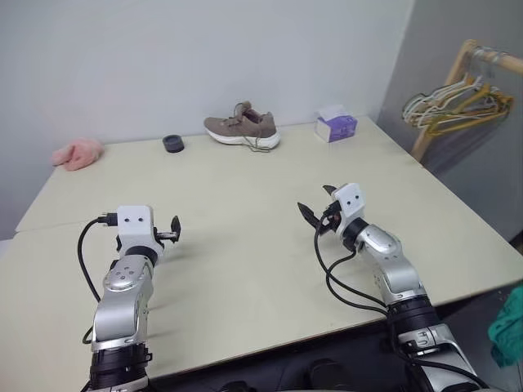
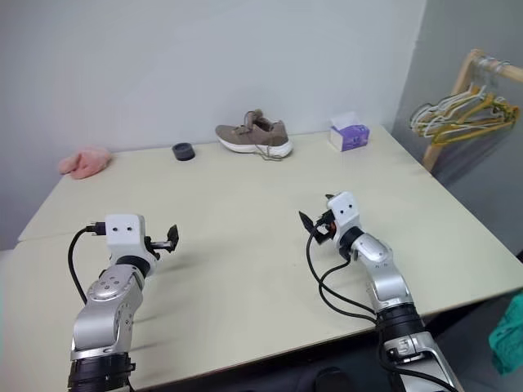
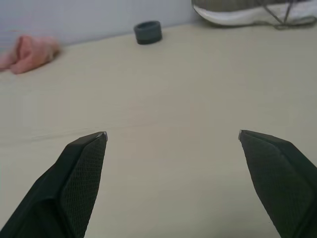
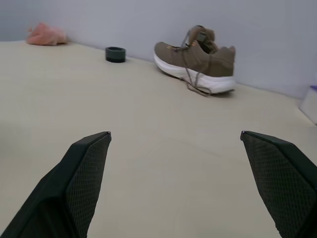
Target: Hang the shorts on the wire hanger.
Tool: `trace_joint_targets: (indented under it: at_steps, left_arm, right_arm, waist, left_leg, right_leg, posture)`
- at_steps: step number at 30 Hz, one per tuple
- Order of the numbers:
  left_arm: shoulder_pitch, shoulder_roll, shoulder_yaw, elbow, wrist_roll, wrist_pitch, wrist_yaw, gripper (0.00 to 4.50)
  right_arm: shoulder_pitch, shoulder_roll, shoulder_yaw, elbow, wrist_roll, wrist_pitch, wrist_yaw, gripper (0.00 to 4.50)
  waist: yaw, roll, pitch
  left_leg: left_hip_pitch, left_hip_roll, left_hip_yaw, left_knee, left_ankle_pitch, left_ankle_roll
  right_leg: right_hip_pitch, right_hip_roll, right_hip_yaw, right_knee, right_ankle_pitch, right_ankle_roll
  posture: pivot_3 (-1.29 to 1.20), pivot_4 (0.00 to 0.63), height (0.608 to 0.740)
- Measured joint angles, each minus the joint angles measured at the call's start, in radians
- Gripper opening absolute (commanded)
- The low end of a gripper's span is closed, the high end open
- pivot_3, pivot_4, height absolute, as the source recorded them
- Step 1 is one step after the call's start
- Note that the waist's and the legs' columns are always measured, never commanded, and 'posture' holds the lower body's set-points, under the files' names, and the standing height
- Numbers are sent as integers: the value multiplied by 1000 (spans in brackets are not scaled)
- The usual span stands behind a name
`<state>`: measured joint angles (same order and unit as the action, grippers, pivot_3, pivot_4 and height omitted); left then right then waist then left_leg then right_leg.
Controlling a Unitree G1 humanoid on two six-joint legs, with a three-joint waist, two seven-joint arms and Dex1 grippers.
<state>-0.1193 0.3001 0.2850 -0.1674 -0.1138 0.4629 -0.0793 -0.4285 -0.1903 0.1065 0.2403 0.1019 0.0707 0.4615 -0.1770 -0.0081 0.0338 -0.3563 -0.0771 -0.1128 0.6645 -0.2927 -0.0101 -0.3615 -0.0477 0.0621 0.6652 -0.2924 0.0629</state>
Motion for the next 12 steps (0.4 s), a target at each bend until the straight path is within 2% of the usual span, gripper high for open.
trace_joint_targets:
  at_steps: [8,12]
  left_arm:
    - [-1,-47,13,-44,-36,-8,15,4500]
    - [26,-71,14,-106,-39,-7,39,4500]
  right_arm:
    - [-4,33,-32,25,41,93,-6,4466]
    - [4,51,-69,-48,78,166,-37,4466]
  waist:
    - [57,0,0]
    - [75,-1,-1]
  left_leg:
    - [1,0,1,0,1,-2]
    - [-1,1,3,0,2,-4]
  right_leg:
    - [-4,2,3,5,1,-1]
    - [-9,3,5,10,0,-2]
  posture:
    - [-43,0,740]
    - [-23,0,740]
